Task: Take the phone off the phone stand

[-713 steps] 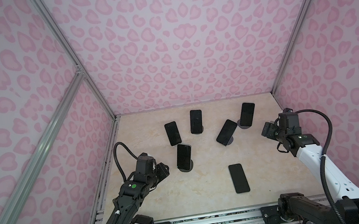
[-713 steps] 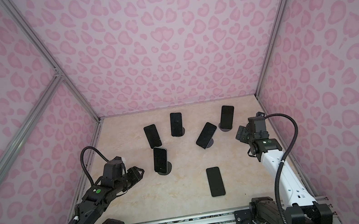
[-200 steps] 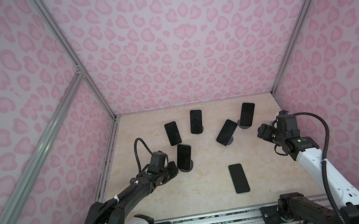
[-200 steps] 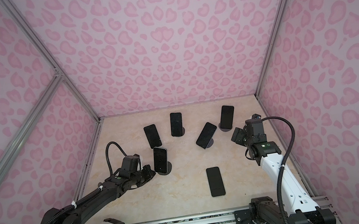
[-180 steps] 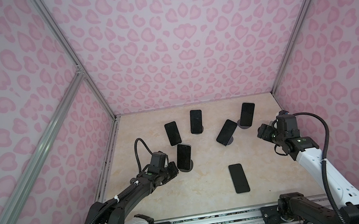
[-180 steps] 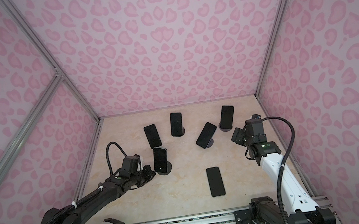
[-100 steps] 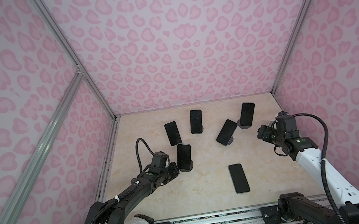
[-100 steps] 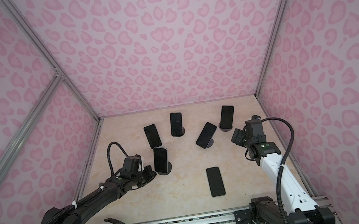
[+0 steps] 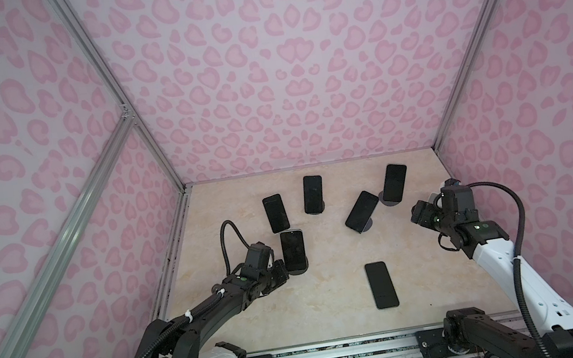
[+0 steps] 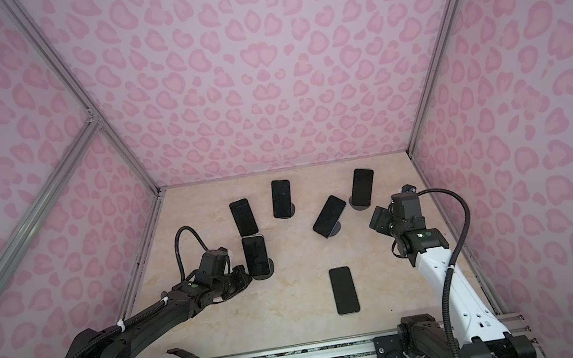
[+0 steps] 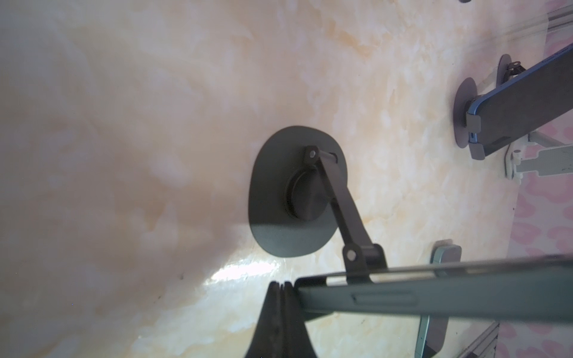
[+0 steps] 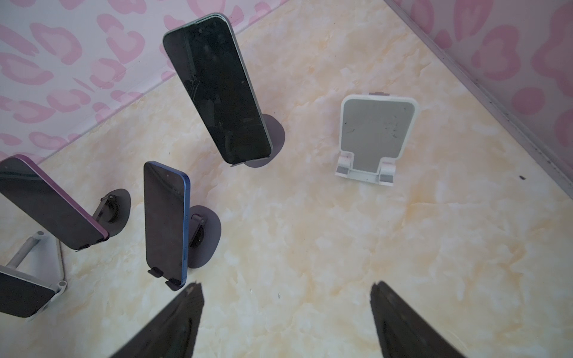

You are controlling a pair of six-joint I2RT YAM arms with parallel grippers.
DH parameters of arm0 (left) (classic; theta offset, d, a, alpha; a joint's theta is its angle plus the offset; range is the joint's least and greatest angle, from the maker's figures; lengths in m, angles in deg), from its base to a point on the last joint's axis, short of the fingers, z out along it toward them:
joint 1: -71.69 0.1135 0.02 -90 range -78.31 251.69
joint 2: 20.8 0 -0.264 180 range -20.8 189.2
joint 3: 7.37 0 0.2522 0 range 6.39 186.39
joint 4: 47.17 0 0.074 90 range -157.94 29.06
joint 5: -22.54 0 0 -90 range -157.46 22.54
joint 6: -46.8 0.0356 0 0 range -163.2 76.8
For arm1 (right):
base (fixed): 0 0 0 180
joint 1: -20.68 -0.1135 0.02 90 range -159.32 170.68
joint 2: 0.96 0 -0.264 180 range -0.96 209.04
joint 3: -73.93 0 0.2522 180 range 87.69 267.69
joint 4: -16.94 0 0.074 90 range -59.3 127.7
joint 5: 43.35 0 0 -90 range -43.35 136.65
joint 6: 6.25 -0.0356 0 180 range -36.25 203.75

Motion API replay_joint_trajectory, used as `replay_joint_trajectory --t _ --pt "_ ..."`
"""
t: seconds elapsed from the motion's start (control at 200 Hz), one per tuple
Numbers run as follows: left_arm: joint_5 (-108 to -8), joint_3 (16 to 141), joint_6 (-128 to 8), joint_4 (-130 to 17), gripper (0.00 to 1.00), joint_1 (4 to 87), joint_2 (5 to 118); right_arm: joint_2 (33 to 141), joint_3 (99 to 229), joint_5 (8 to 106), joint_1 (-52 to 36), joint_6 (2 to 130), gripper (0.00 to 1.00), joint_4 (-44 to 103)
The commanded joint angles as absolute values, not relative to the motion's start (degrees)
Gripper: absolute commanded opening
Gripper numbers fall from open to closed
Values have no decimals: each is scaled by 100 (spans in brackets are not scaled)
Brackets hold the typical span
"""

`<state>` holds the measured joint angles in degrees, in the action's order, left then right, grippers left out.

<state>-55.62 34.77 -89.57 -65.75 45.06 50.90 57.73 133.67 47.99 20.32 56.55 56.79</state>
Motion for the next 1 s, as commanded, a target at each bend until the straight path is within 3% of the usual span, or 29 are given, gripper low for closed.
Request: replay_joint_trajectory --t 0.0,0.19,0.38,0.425,0.54,0.605,0.615,0.63,0.64,0.725,0.87,0.995 --pt "-5743 3419 -8994 -6634 4 4506 4934 5744 13322 4757 2024 5704 87 5632" --pt "-6028 3276 -8994 -7236 4 4504 4246 5671 13312 4775 2024 5703 87 5649" --pt "-6990 3724 -9143 -9409 5 4179 2560 5608 13299 4702 2065 5851 87 5648" --pt "-7256 4008 -9108 -9801 16 4105 2267 5626 13282 4771 2098 5852 87 5592" --pt "-7553 5019 -8729 -10263 55 4054 2363 5759 13253 4912 2132 5811 88 5429" --pt "-7567 5558 -8508 -10363 67 4013 2831 5822 13219 5011 2137 5777 89 5287" --pt "-7586 5639 -8480 -10369 74 3996 2907 5831 13217 5022 2133 5781 89 5275" --pt "-7622 5796 -8433 -10373 94 3977 3023 5837 13200 5047 2123 5782 89 5241" --pt "-7670 5879 -8389 -10378 100 3961 3094 5843 13188 5057 2125 5789 90 5210" --pt "-8311 6625 -8029 -10485 98 3668 3688 5836 13167 5028 2132 5815 92 5142" --pt "-8298 7511 -7846 -10527 98 3440 4620 5786 13154 4965 2152 5952 96 5190" --pt "-8860 7961 -7924 -10748 98 3140 5303 5723 13077 5046 2238 5971 98 5174"
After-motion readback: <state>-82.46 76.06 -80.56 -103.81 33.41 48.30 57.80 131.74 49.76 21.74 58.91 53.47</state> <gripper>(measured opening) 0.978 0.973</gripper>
